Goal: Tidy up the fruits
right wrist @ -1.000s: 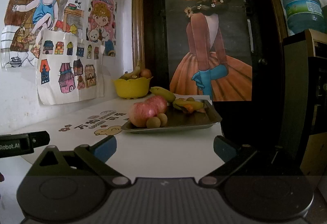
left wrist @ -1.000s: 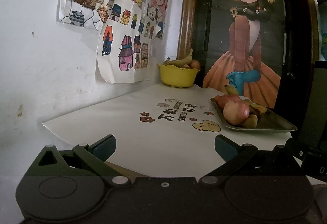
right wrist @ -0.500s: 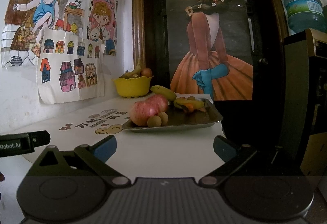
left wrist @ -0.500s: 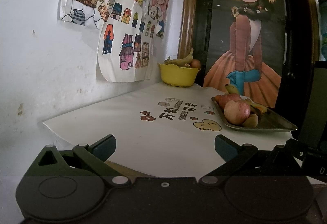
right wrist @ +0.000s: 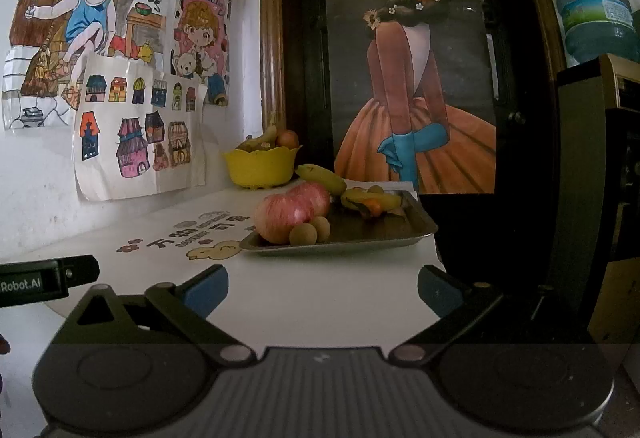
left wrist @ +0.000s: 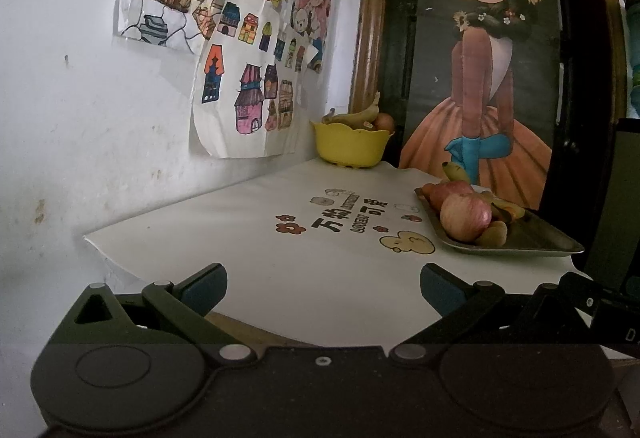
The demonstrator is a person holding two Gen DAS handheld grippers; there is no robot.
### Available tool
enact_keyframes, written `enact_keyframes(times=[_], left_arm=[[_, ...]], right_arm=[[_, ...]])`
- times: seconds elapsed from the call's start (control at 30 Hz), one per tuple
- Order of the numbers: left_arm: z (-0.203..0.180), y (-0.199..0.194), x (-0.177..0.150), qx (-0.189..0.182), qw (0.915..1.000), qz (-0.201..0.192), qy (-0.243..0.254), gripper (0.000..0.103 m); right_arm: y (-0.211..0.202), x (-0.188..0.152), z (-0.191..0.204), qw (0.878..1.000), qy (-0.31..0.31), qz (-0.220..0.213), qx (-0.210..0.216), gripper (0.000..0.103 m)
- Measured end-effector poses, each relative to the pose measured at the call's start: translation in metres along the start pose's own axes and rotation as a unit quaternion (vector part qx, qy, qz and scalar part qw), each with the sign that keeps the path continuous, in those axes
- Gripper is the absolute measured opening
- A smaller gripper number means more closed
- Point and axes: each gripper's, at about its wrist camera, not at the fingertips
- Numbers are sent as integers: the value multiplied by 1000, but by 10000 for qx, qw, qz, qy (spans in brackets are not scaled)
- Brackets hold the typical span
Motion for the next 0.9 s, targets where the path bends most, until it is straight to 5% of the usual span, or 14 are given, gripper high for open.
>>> enact_keyframes(times=[0.9], left_arm=[[0, 1, -1, -1, 10000, 14, 3, 102]], right_arm=[[1, -3, 1, 10000, 1, 31, -1, 103]])
Point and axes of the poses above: each gripper's, at about its wrist camera, not at the fingertips, and y roughly the way its jaws point, z to its left, x to its top, and after that the axes turned 3 degrees about x, right-handed
